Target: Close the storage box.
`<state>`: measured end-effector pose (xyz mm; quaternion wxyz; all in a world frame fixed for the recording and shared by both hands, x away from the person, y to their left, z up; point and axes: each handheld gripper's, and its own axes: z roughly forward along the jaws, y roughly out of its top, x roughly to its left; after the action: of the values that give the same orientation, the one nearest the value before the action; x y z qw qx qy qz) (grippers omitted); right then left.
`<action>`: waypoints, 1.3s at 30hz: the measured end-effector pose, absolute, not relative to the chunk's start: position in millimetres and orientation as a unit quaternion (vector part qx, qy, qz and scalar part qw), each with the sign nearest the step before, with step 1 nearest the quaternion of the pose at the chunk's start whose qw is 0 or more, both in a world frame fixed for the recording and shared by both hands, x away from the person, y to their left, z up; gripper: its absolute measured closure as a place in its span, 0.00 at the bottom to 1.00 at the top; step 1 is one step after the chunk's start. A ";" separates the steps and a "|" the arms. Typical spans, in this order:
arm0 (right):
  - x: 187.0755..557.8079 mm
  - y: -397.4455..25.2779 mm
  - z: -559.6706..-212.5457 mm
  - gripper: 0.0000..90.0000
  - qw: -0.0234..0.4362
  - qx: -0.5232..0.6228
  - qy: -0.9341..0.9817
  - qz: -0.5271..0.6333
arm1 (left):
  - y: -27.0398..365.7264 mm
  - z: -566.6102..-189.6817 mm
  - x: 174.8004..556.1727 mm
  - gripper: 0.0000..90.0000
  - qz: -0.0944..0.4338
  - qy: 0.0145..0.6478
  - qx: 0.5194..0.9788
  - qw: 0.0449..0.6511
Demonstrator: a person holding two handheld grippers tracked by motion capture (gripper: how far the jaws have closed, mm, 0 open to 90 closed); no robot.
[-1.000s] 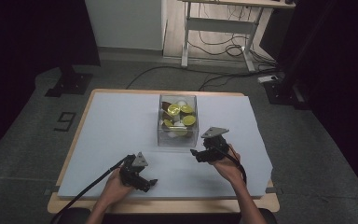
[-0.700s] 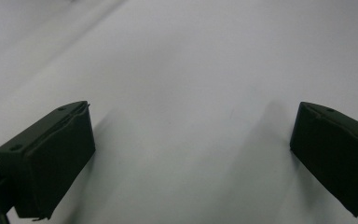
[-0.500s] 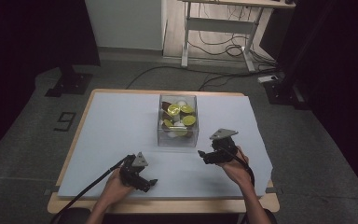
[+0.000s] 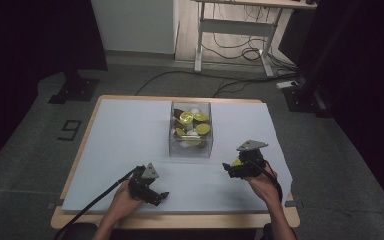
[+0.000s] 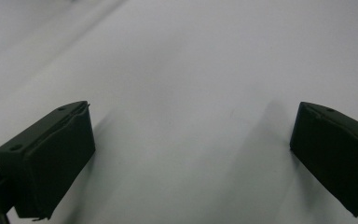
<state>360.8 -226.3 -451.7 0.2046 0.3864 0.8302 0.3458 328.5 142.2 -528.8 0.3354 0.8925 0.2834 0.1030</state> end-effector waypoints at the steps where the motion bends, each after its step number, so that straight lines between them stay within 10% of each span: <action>1: 360.1 -230.7 -453.8 0.09 0.200 0.391 0.830 0.344 | 142.2 -528.8 328.5 0.00 0.103 0.283 0.893 0.335; 39: 344.8 -272.5 -530.7 0.00 0.160 0.433 0.829 0.315 | 142.2 -529.0 328.2 0.00 0.104 0.284 0.892 0.336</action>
<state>344.8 -272.5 -530.7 0.1596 0.4331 0.8292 0.3152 328.2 142.2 -529.0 0.3360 0.8921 0.2837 0.1036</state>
